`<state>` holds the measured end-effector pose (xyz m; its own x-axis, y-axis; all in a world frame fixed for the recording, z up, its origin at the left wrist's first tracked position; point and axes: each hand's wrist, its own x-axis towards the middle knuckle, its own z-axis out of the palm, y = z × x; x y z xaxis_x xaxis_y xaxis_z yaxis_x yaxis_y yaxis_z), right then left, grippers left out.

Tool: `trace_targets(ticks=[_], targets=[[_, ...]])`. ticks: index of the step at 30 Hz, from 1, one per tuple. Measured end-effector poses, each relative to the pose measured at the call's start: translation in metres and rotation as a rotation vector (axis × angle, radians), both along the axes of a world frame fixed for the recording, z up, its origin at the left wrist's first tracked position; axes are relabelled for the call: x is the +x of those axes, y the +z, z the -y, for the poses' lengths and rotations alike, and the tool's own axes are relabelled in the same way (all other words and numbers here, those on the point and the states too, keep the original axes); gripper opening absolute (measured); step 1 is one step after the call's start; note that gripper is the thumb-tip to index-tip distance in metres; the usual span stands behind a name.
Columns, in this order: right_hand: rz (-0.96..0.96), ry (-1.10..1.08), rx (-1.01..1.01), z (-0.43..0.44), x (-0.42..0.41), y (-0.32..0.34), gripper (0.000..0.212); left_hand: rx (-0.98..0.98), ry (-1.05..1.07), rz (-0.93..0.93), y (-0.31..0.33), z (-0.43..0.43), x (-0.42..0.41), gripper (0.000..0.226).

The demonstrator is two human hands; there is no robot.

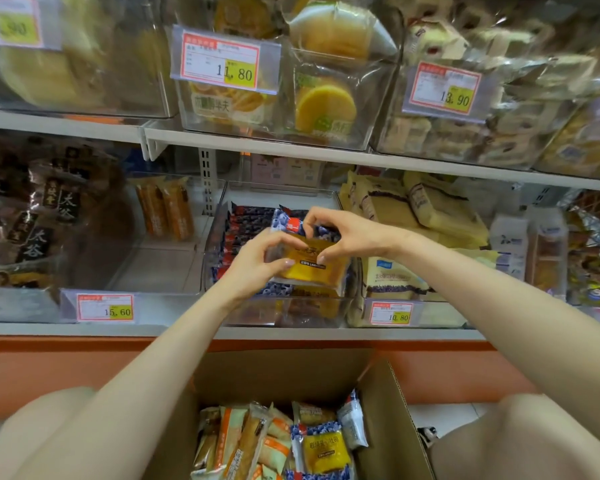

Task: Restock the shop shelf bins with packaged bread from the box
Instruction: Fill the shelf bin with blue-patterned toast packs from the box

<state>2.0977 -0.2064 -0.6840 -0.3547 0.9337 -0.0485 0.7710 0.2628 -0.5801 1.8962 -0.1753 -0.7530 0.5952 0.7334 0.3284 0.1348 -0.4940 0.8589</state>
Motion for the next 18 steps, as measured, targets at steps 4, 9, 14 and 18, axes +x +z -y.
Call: trace_targets(ticks=[4, 9, 14, 18], targets=[[0.007, 0.049, -0.072, 0.004, 0.008, 0.001, 0.029, 0.000, -0.002, 0.074, -0.003, -0.004, 0.012, 0.032], [0.029, -0.001, 0.016, -0.001, 0.016, -0.001, 0.031, -0.011, 0.123, 0.055, -0.003, -0.012, 0.011, 0.035], [0.151, -0.037, 0.043, -0.011, 0.016, -0.010, 0.033, 0.224, 0.221, -0.517, -0.014, -0.021, -0.006, 0.030], [0.201, -0.012, -0.014, -0.011, 0.008, -0.032, 0.035, 0.334, 0.145, -0.782, -0.021, -0.016, -0.015, 0.026]])
